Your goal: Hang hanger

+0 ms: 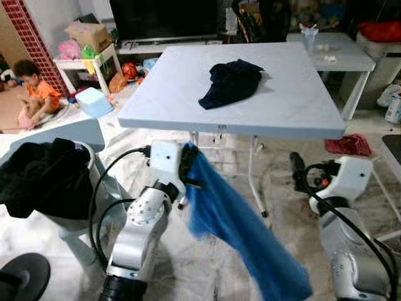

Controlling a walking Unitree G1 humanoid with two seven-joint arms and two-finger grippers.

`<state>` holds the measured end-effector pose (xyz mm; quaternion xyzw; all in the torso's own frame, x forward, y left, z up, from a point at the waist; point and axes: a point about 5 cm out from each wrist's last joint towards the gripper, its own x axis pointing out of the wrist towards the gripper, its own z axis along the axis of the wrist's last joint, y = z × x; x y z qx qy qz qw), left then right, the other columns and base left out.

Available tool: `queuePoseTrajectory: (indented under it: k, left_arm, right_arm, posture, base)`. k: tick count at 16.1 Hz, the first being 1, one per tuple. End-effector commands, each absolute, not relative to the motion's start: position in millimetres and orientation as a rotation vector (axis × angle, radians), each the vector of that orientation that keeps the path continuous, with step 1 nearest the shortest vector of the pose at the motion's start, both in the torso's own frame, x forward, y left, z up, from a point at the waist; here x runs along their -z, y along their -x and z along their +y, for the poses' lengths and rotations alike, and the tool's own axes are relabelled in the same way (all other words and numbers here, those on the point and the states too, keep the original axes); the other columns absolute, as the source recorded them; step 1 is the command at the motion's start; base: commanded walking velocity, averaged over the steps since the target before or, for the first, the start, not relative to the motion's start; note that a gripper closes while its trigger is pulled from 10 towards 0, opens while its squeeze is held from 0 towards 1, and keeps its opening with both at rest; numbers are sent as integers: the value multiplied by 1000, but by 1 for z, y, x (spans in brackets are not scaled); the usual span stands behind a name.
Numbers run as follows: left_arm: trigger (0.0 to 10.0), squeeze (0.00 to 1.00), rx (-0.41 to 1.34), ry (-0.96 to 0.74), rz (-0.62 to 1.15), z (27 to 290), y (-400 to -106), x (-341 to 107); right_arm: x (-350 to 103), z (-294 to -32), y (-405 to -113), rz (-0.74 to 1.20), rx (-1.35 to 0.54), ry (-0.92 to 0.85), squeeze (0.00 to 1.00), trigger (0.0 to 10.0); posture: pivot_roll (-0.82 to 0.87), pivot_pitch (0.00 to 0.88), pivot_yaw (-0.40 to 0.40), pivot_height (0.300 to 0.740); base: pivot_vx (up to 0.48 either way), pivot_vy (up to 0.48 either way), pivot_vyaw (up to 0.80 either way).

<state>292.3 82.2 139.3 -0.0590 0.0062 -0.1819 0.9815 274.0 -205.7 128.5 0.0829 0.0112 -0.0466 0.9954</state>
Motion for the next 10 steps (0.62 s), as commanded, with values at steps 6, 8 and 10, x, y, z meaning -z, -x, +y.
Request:
queuePoseTrajectory:
  k: [6,8,10]
  left_arm:
    - [10000,0,316,144,38,92,-299,-132]
    - [10000,0,310,144,37,94,-302,-133]
    - [10000,0,307,144,37,95,-304,-134]
  right_arm:
    - [-118,-188,-278,38,76,-198,0,10000]
    - [-119,-191,-280,29,83,-193,0,10000]
    - [-119,-193,-281,29,89,-188,0,10000]
  posture:
    - [-178,0,59,740]
    - [-177,0,59,740]
    - [-177,0,56,740]
  base:
    - [0,0,-760]
    - [0,261,-800]
    - [0,268,-800]
